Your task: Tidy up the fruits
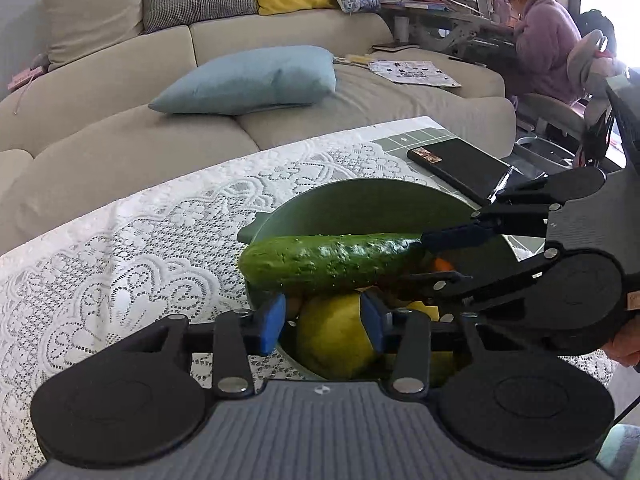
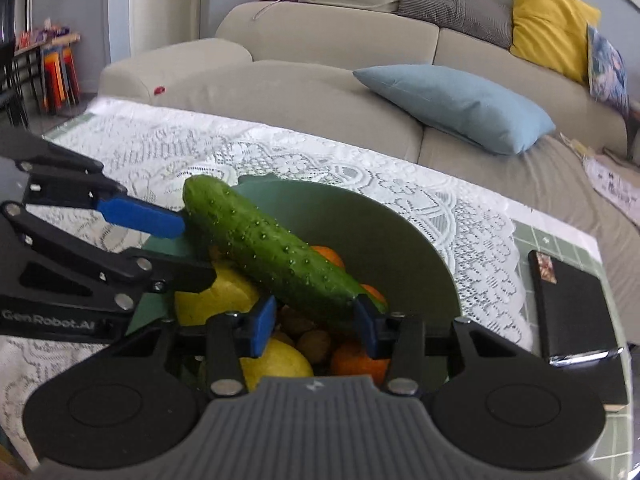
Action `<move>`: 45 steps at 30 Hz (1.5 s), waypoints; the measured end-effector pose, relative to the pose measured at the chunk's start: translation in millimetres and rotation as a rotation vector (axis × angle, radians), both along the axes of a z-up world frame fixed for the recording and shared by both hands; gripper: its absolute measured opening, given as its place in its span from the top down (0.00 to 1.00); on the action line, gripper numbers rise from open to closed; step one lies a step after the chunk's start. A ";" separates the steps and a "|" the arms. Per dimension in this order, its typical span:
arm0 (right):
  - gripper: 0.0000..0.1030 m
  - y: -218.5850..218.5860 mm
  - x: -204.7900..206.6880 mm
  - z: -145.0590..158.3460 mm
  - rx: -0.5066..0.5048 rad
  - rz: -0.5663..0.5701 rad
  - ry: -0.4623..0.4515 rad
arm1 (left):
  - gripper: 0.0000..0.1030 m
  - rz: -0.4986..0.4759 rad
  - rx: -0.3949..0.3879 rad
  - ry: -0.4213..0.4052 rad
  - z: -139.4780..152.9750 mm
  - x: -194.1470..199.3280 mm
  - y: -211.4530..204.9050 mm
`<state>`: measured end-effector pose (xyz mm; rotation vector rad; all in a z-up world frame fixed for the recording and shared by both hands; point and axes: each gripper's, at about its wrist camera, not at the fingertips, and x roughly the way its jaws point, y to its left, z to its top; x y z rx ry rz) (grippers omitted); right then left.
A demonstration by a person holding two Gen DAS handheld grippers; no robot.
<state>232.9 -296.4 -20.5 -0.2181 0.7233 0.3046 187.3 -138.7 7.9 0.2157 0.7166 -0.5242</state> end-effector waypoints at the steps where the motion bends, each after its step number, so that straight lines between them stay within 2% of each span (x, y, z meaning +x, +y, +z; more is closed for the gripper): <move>1: 0.59 0.0 0.1 -0.2 -0.006 0.000 0.002 | 0.50 0.002 -0.008 0.002 0.9 -0.5 2.2; 3: 0.57 -1.8 0.1 0.0 0.000 -0.006 0.005 | 0.50 0.011 -0.016 -0.001 3.7 -2.4 6.1; 6: 0.48 -2.0 -2.0 2.4 -0.004 -0.024 -0.001 | 0.49 0.018 -0.023 -0.020 10.8 -7.4 9.0; 8: 0.47 -0.4 -5.1 6.4 0.001 -0.026 -0.010 | 0.48 0.019 -0.025 -0.034 16.3 -12.0 10.4; 10: 0.39 2.4 -8.8 11.5 0.006 -0.026 -0.022 | 0.46 0.027 -0.027 -0.052 21.6 -17.8 12.8; 16: 0.24 15.8 -26.4 38.1 0.017 -0.022 -0.097 | 0.41 0.083 -0.049 -0.110 42.0 -37.0 27.5; 22: 0.13 23.0 -48.1 71.0 0.103 -0.046 -0.184 | 0.35 0.168 -0.092 -0.195 62.8 -63.4 52.0; 24: 0.11 27.0 -57.0 81.0 0.138 -0.052 -0.214 | 0.30 0.210 -0.116 -0.210 67.9 -70.4 61.8; 26: 0.11 32.3 -67.6 89.6 0.167 -0.057 -0.243 | 0.28 0.263 -0.146 -0.208 71.2 -75.2 73.3; 28: 0.06 38.6 -78.2 96.6 0.191 -0.064 -0.275 | 0.28 0.309 -0.176 -0.207 72.7 -79.0 84.6; 34: 0.04 57.5 -111.6 105.1 0.261 -0.070 -0.355 | 0.13 0.435 -0.207 -0.290 72.4 -104.0 111.0; 36: 0.04 62.5 -122.9 103.3 0.282 -0.068 -0.371 | 0.08 0.477 -0.199 -0.320 70.5 -112.0 116.1; 39: 0.04 70.6 -139.3 96.0 0.313 -0.067 -0.383 | 0.05 0.541 -0.129 -0.391 64.8 -125.8 115.9; 41: 0.04 76.0 -148.1 89.8 0.309 -0.070 -0.388 | 0.04 0.551 -0.088 -0.425 60.5 -135.0 113.2; 45: 0.04 84.5 -166.7 72.4 0.259 -0.112 -0.425 | 0.03 0.538 -0.083 -0.408 50.7 -146.9 113.4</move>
